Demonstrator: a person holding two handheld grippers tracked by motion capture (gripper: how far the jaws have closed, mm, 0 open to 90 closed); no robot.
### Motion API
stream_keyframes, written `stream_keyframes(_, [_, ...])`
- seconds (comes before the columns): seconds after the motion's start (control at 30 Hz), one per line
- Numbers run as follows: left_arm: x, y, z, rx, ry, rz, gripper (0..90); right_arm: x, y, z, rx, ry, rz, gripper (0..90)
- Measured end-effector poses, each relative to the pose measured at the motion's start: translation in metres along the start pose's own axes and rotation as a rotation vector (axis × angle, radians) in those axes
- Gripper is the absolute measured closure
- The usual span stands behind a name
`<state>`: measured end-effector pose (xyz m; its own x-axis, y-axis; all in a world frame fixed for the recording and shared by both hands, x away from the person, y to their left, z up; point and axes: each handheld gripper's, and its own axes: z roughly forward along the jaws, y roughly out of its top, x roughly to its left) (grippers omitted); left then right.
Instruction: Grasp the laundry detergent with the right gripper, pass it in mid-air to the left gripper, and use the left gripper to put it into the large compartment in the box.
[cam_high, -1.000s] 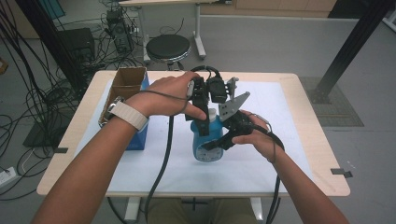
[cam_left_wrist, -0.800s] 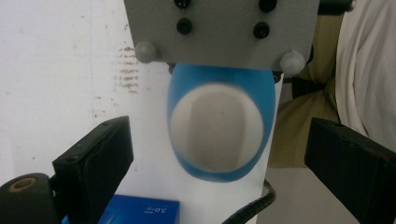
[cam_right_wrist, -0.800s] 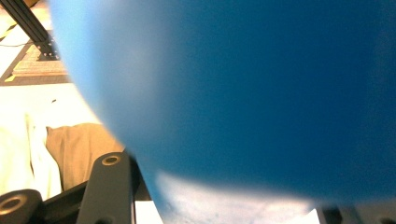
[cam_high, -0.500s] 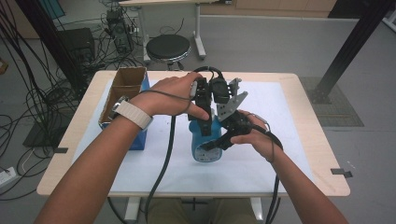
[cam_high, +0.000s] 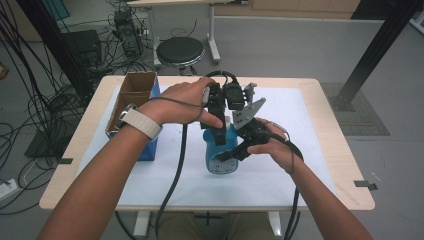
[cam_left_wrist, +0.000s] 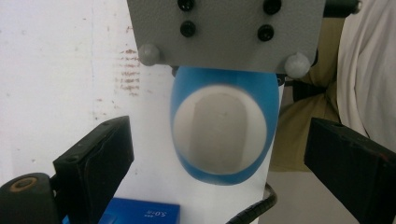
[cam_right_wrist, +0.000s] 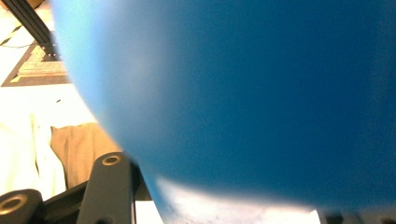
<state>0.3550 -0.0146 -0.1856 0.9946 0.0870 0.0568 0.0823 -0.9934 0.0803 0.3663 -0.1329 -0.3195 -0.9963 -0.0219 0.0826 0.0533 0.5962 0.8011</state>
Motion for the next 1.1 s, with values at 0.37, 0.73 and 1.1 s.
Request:
stream_keyframes(0.37, [0.0010,-0.0019,0.0002,-0.008,0.001,-0.008,8.7,-0.0004,-0.0006,-0.0003,0.002,0.000,0.004,43.1])
stream_keyframes(0.73, [0.0013,-0.0020,0.0003,-0.008,0.000,-0.008,8.7,-0.0008,-0.0006,0.0004,0.004,0.002,0.003,43.1])
stream_keyframes(1.1, [0.0009,-0.0031,0.0006,-0.012,0.001,-0.008,8.7,-0.0008,-0.0010,-0.0002,0.006,0.001,0.009,43.1])
